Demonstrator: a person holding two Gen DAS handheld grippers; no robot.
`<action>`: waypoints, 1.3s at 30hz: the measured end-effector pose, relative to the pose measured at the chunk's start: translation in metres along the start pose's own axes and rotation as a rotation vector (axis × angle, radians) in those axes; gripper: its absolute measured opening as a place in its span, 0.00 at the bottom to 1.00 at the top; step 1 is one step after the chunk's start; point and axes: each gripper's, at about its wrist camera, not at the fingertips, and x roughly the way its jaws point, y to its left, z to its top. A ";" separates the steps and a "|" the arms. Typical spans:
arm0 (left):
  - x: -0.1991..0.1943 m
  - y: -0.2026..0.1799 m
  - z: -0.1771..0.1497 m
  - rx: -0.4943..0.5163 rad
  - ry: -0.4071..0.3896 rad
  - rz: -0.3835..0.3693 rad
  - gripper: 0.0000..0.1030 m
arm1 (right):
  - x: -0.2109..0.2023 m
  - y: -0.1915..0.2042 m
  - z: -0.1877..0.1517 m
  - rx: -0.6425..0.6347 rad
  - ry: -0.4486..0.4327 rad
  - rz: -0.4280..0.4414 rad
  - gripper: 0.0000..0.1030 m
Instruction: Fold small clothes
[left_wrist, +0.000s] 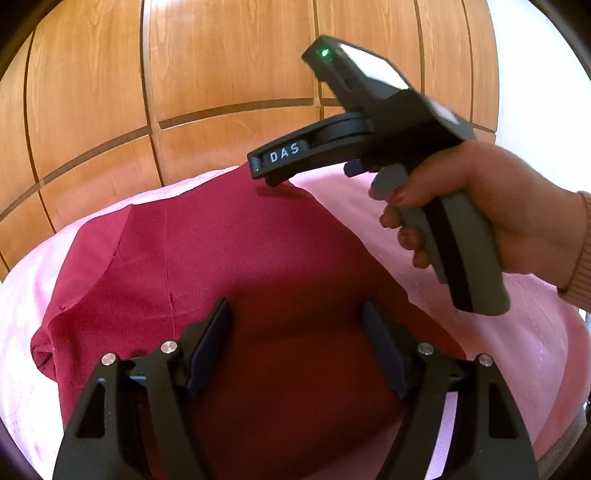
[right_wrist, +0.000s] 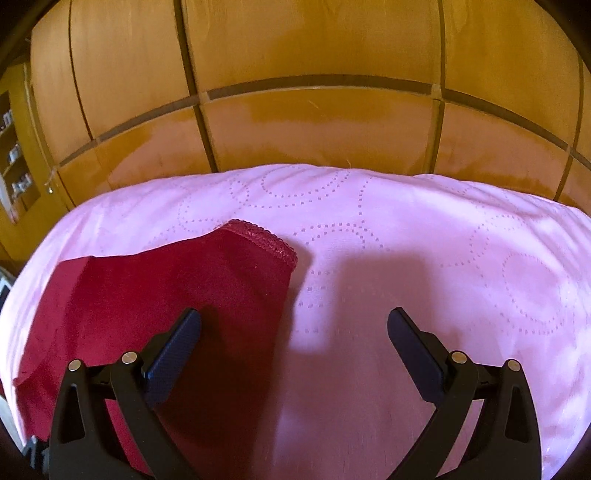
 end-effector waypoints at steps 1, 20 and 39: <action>-0.003 -0.004 -0.001 0.000 -0.003 -0.001 0.71 | 0.005 -0.001 0.000 0.002 0.014 -0.009 0.97; -0.033 0.040 0.018 -0.188 -0.004 -0.140 0.70 | 0.001 -0.033 -0.004 0.166 -0.009 -0.008 0.97; -0.002 0.129 0.005 -0.326 0.125 0.116 0.59 | -0.037 -0.007 -0.072 0.094 0.011 0.017 0.97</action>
